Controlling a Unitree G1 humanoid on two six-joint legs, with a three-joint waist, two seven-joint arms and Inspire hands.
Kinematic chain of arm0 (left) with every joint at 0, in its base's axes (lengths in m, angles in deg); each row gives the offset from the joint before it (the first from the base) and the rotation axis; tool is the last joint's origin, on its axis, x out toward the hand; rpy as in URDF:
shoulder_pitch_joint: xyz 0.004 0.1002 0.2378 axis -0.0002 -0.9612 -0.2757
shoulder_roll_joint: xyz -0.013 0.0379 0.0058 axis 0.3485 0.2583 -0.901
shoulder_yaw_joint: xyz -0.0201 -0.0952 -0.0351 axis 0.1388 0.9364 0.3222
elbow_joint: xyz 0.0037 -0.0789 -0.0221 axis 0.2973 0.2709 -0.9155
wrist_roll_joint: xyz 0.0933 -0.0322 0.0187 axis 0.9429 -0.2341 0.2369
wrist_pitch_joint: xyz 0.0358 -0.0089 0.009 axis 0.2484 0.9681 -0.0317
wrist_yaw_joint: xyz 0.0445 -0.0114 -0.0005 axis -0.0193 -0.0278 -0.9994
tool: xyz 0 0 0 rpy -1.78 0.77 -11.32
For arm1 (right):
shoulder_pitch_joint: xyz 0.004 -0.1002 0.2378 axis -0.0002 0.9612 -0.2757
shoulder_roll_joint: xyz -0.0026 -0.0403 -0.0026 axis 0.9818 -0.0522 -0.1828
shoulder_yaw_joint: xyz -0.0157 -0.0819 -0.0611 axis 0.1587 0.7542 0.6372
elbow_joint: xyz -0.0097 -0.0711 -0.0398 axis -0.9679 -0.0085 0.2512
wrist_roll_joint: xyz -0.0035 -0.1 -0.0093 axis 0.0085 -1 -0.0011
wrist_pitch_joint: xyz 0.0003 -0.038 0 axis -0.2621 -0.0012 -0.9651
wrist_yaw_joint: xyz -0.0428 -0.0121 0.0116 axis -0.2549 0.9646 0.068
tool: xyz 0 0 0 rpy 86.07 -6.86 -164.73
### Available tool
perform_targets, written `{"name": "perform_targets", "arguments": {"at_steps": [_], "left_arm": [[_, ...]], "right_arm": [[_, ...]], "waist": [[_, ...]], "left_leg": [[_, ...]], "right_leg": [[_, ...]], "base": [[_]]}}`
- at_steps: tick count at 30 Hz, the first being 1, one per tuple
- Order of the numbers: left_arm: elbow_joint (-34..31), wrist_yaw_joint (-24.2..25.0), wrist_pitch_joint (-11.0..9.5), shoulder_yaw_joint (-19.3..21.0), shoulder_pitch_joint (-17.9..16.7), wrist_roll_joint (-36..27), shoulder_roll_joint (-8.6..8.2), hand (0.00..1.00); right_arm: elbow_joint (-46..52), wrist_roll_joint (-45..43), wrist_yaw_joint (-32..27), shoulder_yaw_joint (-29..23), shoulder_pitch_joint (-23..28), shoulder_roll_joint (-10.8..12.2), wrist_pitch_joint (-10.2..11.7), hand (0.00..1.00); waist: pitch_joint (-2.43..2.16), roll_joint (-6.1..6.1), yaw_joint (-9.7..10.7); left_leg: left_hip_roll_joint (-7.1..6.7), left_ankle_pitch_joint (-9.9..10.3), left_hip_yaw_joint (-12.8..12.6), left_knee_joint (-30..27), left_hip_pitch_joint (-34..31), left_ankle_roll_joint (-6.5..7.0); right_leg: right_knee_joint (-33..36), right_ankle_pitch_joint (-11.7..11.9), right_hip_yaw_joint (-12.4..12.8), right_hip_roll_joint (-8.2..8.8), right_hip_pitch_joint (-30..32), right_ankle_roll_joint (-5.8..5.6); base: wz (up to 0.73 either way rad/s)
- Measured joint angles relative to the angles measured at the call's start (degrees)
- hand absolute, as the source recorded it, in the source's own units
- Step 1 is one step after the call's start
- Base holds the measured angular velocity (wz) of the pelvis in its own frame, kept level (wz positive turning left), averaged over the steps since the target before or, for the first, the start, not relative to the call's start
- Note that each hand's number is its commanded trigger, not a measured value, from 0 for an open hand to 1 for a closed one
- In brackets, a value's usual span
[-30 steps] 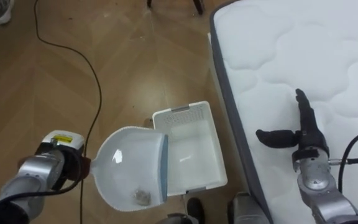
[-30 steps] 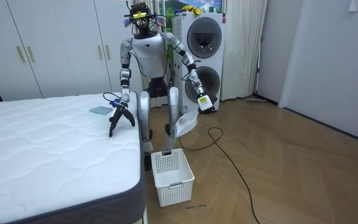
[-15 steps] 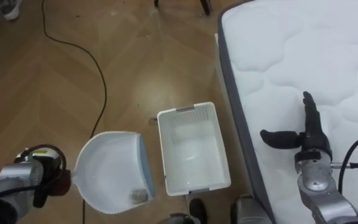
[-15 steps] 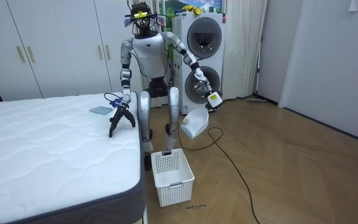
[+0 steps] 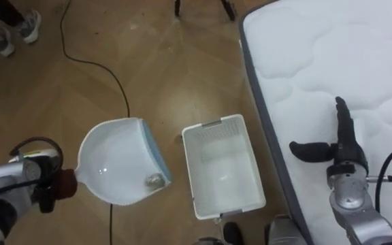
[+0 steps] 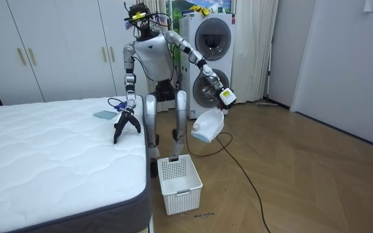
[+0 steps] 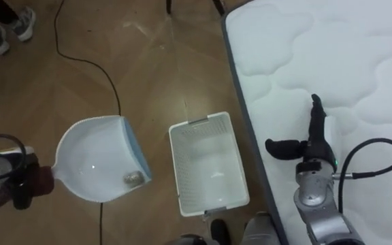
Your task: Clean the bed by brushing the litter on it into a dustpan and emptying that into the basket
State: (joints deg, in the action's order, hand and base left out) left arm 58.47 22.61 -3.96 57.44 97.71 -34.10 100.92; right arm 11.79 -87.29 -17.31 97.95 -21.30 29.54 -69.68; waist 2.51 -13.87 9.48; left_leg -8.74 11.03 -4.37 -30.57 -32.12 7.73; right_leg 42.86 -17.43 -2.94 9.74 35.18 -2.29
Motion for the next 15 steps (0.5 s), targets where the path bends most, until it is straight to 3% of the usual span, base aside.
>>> {"name": "perform_targets", "arguments": {"at_steps": [8, 15], "left_arm": [[0.5, -0.3, 0.0, 0.1, 1.9, -2.9, 0.49, 1.0], [-1.2, -0.4, 0.0, 0.0, 4.5, 1.8, 1.85, 1.0]], "right_arm": [[0.0, -1.4, 1.5, 0.0, -0.3, 0.0, 0.7, 0.0], [-0.6, -2.5, 3.1, -0.4, -0.7, 0.0, 0.7, 0.0]], "waist": [[-0.02, -0.23, 1.2], [0.01, -0.86, 1.8]], "left_leg": [[-0.11, -0.2, -1.1, 0.9, 1.2, 0.19], [0.0, -0.3, -1.4, 1.0, 1.8, 0.2]], "right_leg": [[0.9, 0.0, 1.1, -0.2, 0.1, 0.03], [0.9, 0.0, 2.6, -0.92, -0.2, 0.04]], "base": [[-0.07], [-0.01]]}}
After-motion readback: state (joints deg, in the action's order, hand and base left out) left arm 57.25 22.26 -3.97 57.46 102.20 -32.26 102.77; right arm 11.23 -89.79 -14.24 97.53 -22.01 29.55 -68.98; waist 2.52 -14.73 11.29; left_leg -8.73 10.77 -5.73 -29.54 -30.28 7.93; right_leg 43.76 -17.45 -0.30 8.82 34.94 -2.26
